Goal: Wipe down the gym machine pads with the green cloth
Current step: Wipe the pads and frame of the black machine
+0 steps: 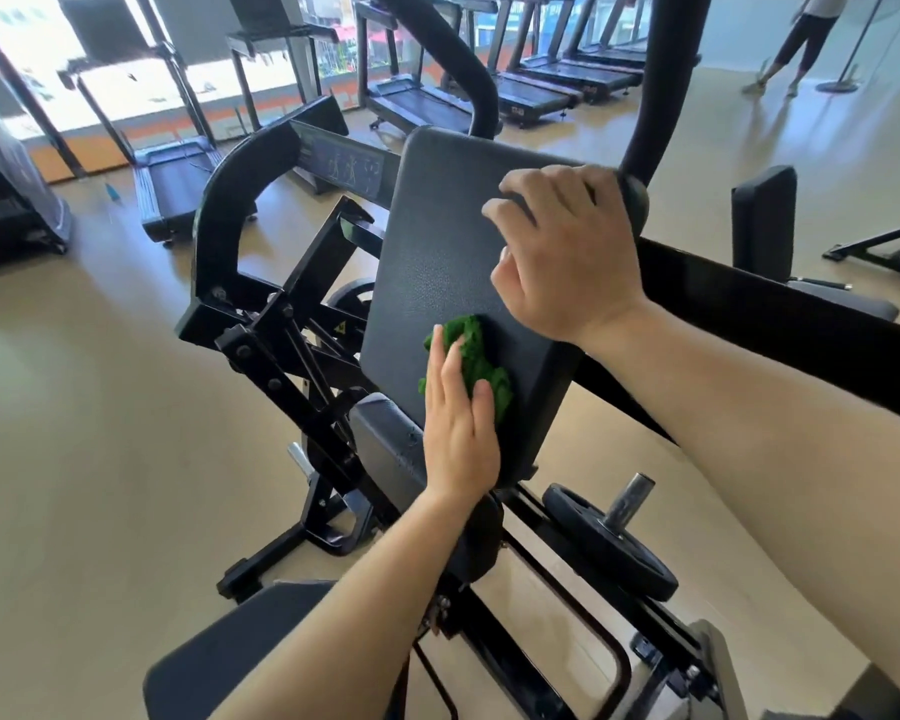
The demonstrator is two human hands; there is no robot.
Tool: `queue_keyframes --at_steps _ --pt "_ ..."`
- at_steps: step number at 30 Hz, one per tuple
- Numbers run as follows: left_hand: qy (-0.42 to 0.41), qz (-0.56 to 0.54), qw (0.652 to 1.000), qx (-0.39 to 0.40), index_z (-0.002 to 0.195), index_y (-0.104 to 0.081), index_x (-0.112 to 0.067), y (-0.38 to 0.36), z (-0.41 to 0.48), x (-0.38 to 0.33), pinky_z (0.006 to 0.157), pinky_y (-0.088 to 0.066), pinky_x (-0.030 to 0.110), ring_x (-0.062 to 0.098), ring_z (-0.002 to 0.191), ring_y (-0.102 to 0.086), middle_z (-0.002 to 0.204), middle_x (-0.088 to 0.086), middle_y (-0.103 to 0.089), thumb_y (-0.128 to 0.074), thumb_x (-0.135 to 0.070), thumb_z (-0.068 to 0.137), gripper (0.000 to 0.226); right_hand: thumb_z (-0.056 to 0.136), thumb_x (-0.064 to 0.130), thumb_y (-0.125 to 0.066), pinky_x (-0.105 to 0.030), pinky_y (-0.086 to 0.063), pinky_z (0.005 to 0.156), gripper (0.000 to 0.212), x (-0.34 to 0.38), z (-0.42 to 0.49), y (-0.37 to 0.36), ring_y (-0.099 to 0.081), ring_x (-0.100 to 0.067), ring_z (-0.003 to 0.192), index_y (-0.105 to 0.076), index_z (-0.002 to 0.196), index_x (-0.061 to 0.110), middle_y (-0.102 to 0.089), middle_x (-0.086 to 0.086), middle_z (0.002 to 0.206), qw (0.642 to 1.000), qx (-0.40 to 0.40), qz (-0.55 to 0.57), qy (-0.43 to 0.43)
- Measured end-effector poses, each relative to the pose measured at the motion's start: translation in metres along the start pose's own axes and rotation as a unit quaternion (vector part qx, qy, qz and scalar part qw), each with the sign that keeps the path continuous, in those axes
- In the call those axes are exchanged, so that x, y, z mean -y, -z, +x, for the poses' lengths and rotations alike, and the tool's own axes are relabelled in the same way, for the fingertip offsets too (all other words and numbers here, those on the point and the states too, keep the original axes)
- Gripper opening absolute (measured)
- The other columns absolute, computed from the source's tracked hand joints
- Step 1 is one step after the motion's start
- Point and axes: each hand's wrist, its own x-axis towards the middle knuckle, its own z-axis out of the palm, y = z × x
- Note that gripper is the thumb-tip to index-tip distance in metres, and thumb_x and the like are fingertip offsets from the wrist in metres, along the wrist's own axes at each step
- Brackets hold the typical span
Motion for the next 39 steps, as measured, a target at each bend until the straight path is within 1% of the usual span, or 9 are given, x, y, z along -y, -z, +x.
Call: queue_keyframes --at_steps 4,8,12,18,22,26,31,33,39 --pt "0.147 -0.027 0.988 -0.045 0.162 -0.017 -0.016 0.013 0.046 0.033 0.107 0.003 -0.002 0.009 0.155 -0.01 0.171 -0.004 -0.009 -0.032 -0.027 0.11 0.055 0.084 0.025 -0.049 -0.048 -0.034 0.097 0.037 0.009 0.004 -0.004 -0.058 -0.038 0.111 -0.064 0.113 0.008 -0.062 -0.014 0.127 0.997 0.043 -0.042 -0.042" --pt "0.258 -0.047 0.961 -0.087 0.16 -0.018 -0.007 0.028 0.082 0.071 0.123 -0.005 0.024 0.021 0.157 -0.013 0.17 0.01 -0.015 -0.032 -0.025 0.11 0.055 0.087 0.029 -0.046 -0.047 -0.031 0.1 0.037 0.015 0.005 -0.01 -0.055 -0.038 0.115 -0.064 0.111 0.007 -0.06 -0.015 0.131 0.992 0.061 -0.094 -0.06" --pt "0.354 -0.045 0.929 -0.096 0.15 -0.041 -0.01 0.042 0.128 0.074 0.117 -0.028 0.044 0.038 0.14 -0.042 0.155 0.017 -0.042 -0.032 -0.03 0.108 0.047 0.085 0.032 -0.041 -0.054 -0.028 0.109 0.055 0.018 0.011 -0.008 -0.046 -0.042 0.129 -0.052 0.132 0.005 -0.047 -0.021 0.146 0.978 0.113 -0.137 -0.111" --pt "0.241 -0.091 0.965 -0.044 0.136 -0.053 -0.019 0.053 0.207 0.014 0.105 -0.035 0.041 0.033 0.126 -0.051 0.134 0.014 -0.06 -0.034 -0.03 0.106 0.037 0.086 0.034 -0.042 -0.058 -0.026 0.113 0.066 0.021 0.013 -0.006 -0.043 -0.046 0.131 -0.04 0.145 0.004 -0.043 -0.023 0.15 0.971 0.12 -0.15 -0.142" --pt "0.132 -0.081 0.987 -0.032 0.131 -0.057 -0.02 0.055 0.256 -0.035 0.087 -0.036 0.034 0.026 0.108 -0.055 0.121 0.007 -0.062 -0.039 -0.025 0.104 0.033 0.083 0.035 -0.048 -0.054 -0.03 0.109 0.067 0.021 0.01 -0.007 -0.048 -0.041 0.127 -0.045 0.143 0.005 -0.05 -0.019 0.144 0.978 0.057 -0.144 -0.139" --pt "0.069 -0.034 0.997 0.009 0.113 -0.067 -0.025 0.06 0.28 -0.064 0.085 -0.04 0.035 0.023 0.104 -0.056 0.116 0.003 -0.064 -0.041 -0.025 0.097 0.03 0.079 0.035 -0.055 -0.05 -0.032 0.105 0.065 0.019 0.006 -0.01 -0.053 -0.04 0.119 -0.054 0.136 0.003 -0.058 -0.018 0.135 0.987 -0.007 -0.105 -0.121" --pt "-0.053 0.08 0.993 0.068 0.085 -0.077 -0.031 0.042 0.26 -0.108 0.078 -0.047 0.031 0.015 0.095 -0.064 0.1 -0.014 -0.074 -0.045 -0.026 0.087 0.032 0.079 0.038 -0.058 -0.049 -0.032 0.104 0.068 0.016 0.002 -0.01 -0.049 -0.038 0.118 -0.054 0.137 0.003 -0.058 -0.018 0.133 0.989 -0.03 -0.066 -0.127" --pt "-0.076 0.081 0.991 0.073 0.084 -0.077 -0.032 0.034 0.239 -0.122 0.071 -0.042 0.026 0.011 0.09 -0.063 0.092 -0.019 -0.071 -0.047 -0.022 0.088 0.032 0.08 0.038 -0.058 -0.048 -0.03 0.106 0.073 0.016 0.002 -0.009 -0.044 -0.036 0.121 -0.05 0.142 0.0 -0.056 -0.02 0.136 0.989 -0.044 -0.045 -0.131" --pt "-0.158 0.056 0.983 0.078 0.091 -0.076 -0.027 0.014 0.186 -0.15 0.077 -0.039 0.028 0.011 0.099 -0.06 0.097 -0.017 -0.07 -0.05 -0.018 0.09 0.028 0.085 0.027 -0.06 -0.049 -0.035 0.112 0.071 0.001 -0.019 0.008 -0.039 -0.036 0.129 -0.044 0.143 -0.009 -0.047 -0.03 0.139 0.955 -0.129 0.144 -0.224"
